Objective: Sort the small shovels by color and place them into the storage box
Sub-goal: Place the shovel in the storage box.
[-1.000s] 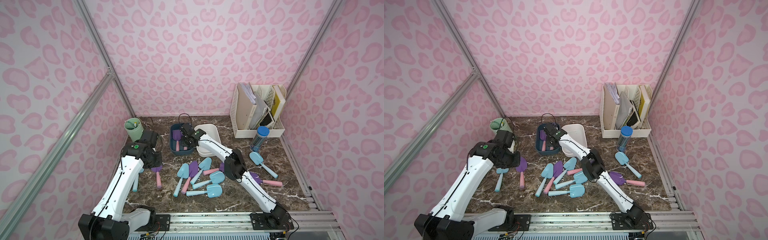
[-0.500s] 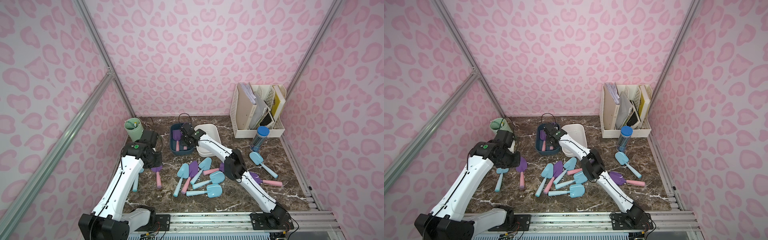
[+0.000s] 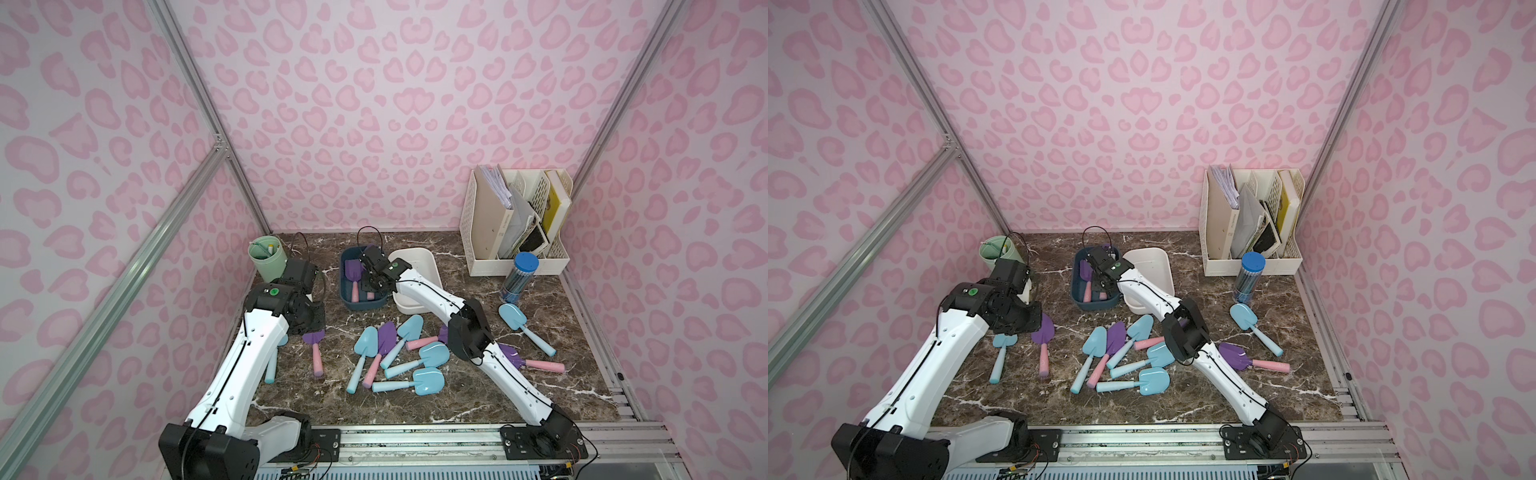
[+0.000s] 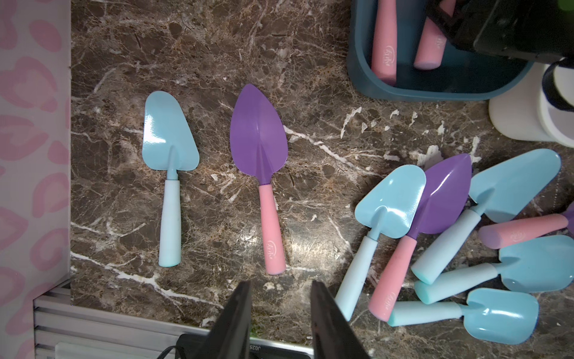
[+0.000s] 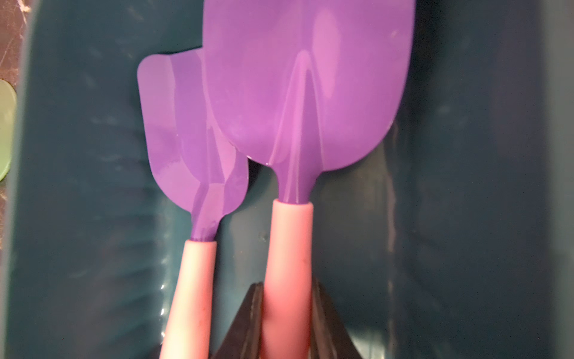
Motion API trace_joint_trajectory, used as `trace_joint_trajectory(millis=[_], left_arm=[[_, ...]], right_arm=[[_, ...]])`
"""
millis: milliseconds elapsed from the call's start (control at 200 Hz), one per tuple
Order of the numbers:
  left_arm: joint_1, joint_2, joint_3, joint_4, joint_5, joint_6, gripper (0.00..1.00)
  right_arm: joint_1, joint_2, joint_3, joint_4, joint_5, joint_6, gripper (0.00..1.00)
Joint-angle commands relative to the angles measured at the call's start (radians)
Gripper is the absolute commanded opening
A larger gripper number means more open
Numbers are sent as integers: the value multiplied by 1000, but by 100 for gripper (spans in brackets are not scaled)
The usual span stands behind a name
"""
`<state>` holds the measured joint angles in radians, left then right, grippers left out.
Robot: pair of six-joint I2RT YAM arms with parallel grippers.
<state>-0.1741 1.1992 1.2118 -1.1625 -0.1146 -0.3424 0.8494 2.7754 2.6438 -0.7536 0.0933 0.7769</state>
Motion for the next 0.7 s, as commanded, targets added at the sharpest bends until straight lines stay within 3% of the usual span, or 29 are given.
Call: trace_joint_trajectory(millis=[0, 695], left_arm=[[1, 3, 2, -2, 6, -5, 37], [1, 5, 6, -6, 4, -2, 39]], right_arm=[[4, 28, -8, -16, -56, 15, 24], [3, 28, -9, -21, -54, 19, 34]])
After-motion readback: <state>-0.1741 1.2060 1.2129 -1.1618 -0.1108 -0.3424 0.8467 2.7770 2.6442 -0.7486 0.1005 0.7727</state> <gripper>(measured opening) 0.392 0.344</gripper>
